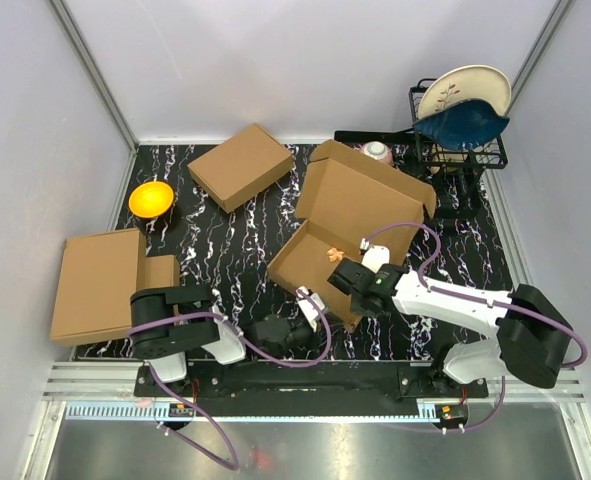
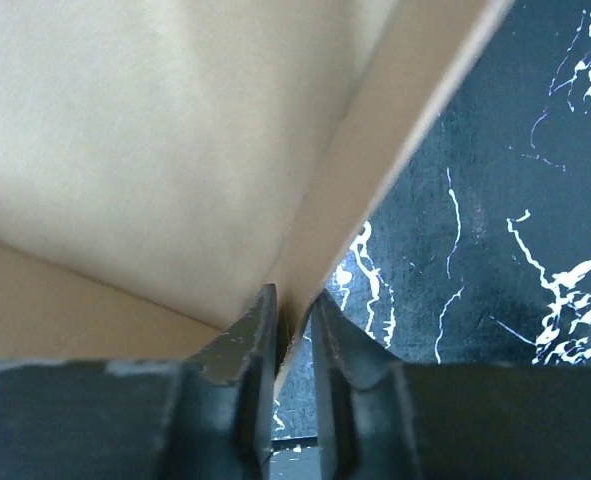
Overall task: Fold the paper box
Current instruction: Fold the paper box at the center of the board.
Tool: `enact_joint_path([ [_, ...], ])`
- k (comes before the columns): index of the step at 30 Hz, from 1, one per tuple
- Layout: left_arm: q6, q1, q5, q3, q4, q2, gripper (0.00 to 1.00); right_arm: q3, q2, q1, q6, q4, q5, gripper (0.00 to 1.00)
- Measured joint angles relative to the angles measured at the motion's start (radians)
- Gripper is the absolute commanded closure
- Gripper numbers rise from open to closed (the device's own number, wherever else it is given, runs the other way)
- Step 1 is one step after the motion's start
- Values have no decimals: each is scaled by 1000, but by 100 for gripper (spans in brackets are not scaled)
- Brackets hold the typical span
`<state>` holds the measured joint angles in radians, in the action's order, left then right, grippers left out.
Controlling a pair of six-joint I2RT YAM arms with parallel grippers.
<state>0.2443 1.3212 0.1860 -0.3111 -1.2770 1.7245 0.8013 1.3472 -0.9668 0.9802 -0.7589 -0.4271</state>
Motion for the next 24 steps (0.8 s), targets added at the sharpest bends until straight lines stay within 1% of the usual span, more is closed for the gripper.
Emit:
enact_joint_path([
  [4,11,0,-40,-13,0,12,87,0,7,6,8,9,-6,100],
  [10,30,3,-108,-38,1,34,87,0,13,7,-7,30,-6,100],
  [20,39,2,-124,-26,0,25,86,-6,19,6,-11,39,-6,100],
  [24,49,3,-156,-31,2,25,86,-16,18,6,-11,51,-6,100],
])
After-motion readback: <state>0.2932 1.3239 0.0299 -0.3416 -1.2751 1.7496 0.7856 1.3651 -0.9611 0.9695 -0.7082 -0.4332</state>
